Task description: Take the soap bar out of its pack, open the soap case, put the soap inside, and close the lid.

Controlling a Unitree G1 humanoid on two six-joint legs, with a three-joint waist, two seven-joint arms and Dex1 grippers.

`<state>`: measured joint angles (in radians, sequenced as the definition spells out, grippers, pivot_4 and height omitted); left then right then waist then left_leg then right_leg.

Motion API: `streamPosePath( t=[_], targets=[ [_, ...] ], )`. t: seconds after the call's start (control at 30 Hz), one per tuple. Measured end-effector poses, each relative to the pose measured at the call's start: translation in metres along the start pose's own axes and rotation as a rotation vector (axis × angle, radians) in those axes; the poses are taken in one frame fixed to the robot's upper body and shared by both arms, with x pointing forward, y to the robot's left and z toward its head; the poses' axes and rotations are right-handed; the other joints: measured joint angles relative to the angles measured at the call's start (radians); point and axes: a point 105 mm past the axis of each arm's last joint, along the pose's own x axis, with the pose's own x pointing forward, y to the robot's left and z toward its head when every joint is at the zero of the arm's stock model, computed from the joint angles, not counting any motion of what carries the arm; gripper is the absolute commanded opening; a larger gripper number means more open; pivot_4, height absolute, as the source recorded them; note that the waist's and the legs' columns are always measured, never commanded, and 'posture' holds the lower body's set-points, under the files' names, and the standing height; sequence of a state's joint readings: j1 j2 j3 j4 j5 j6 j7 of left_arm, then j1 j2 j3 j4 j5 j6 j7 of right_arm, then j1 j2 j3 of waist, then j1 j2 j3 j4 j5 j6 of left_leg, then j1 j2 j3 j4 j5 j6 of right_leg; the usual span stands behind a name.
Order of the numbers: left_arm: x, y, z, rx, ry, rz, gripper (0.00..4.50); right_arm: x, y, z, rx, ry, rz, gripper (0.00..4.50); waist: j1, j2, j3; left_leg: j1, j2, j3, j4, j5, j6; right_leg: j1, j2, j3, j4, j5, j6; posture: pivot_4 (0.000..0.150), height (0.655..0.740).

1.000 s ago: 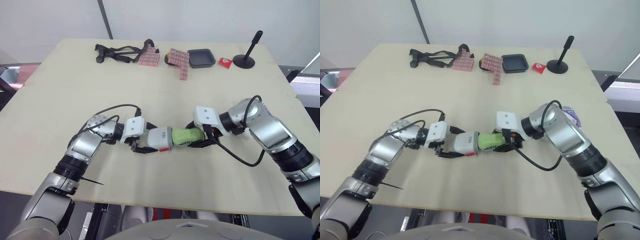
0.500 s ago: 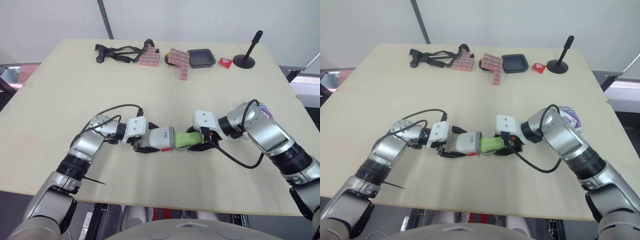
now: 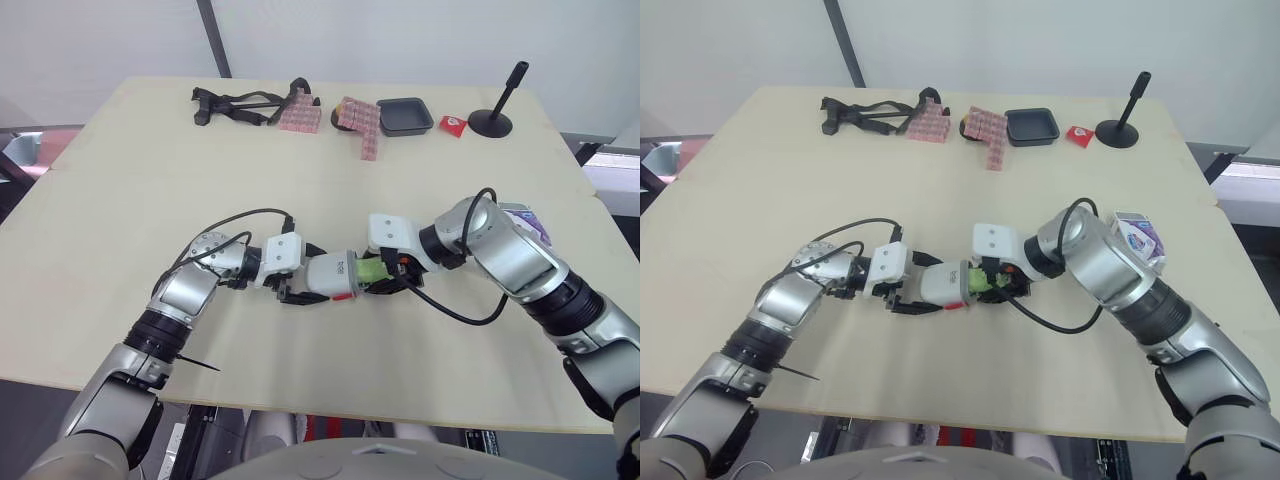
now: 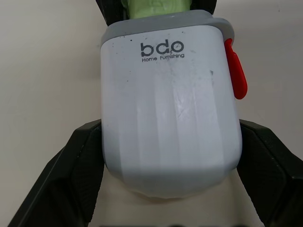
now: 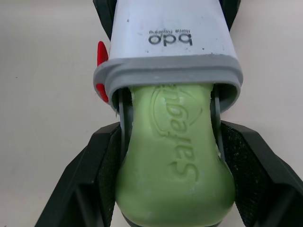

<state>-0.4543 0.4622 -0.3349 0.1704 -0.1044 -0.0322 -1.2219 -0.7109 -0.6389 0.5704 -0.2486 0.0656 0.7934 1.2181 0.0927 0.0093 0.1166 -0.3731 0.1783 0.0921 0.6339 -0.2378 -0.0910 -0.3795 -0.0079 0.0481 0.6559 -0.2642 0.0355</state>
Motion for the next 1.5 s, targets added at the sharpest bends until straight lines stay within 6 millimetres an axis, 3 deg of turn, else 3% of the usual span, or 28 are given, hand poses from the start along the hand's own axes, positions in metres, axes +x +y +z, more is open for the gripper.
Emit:
streamPosePath(
  t=[0.27,0.33,0.43,0.8,0.97,1.17,1.43,1.5],
  targets=[
    [0.000,0.001,0.002,0.008,-0.003,0.007,3.47,-0.002,-0.002,0.004,0.008,0.009,-0.030,2.58,0.001,0.000,0.000,0.000,0.000,0.000,0.000,0.000,0.000,0.000,0.000,0.000,0.000,0.000,0.000,0.150,0.7400],
    [0.000,0.001,0.002,0.008,-0.001,0.007,3.47,-0.001,-0.002,0.005,0.016,0.006,-0.035,3.62,0.002,0.000,0.000,0.000,0.000,0.000,0.000,0.000,0.000,0.000,0.000,0.000,0.000,0.000,0.000,0.150,0.7400],
    [0.000,0.000,0.001,0.008,0.001,-0.004,3.47,-0.004,-0.003,0.008,0.019,-0.008,-0.045,4.49,0.003,0.000,0.000,0.000,0.000,0.000,0.000,0.000,0.000,0.000,0.000,0.000,0.000,0.000,0.000,0.150,0.7400],
    [0.002,-0.002,0.001,0.009,0.003,-0.018,3.47,-0.016,0.004,0.007,-0.003,-0.027,0.009,4.49,0.011,0.000,0.000,0.000,0.000,0.000,0.000,0.000,0.000,0.000,0.000,0.000,0.000,0.000,0.000,0.150,0.7400],
    [0.002,-0.001,0.001,0.010,0.006,-0.020,3.47,-0.032,0.009,-0.006,0.030,-0.028,0.015,4.49,0.021,0.000,0.000,0.000,0.000,0.000,0.001,0.000,0.000,0.000,0.000,0.001,0.000,0.000,0.000,0.150,0.7400],
    [0.001,-0.001,0.001,0.014,0.007,-0.025,3.47,-0.040,0.007,-0.026,0.044,-0.042,-0.034,2.66,0.020,0.000,0.000,-0.001,0.000,0.001,0.001,0.000,0.000,0.000,0.000,0.002,0.001,0.000,0.000,0.150,0.7400],
    [0.003,-0.002,0.002,0.032,0.010,-0.042,3.47,-0.027,0.002,-0.024,-0.034,-0.105,-0.082,0.02,0.016,0.000,0.000,0.000,0.000,0.001,0.001,0.000,0.000,0.000,0.000,0.002,0.001,0.000,0.000,0.150,0.7400],
    [0.003,-0.001,0.002,0.034,0.010,-0.043,3.47,-0.023,0.003,-0.021,-0.040,-0.122,-0.077,0.02,0.016,0.000,0.000,0.000,0.000,0.001,0.001,0.000,0.000,0.000,0.000,0.002,0.001,0.000,0.000,0.150,0.7400]
  ],
)
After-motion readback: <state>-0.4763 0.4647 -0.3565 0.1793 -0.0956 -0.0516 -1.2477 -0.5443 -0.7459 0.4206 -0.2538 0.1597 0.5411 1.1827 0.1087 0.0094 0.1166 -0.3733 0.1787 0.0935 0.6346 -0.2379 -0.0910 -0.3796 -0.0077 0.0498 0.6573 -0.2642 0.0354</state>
